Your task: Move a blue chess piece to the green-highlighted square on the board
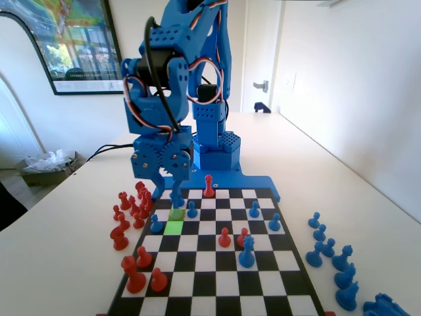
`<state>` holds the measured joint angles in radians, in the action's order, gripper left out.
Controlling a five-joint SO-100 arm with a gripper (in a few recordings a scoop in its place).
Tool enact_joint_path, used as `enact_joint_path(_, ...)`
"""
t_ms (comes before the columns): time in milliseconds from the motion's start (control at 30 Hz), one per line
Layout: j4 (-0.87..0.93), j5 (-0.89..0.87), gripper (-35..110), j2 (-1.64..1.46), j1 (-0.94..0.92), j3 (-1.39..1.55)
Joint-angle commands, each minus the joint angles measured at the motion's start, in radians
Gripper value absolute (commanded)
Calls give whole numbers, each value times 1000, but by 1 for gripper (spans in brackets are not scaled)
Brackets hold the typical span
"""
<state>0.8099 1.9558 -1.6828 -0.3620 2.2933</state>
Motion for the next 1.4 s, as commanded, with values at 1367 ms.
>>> enact_joint_path(1367, -167, 29, 10, 23, -14, 92)
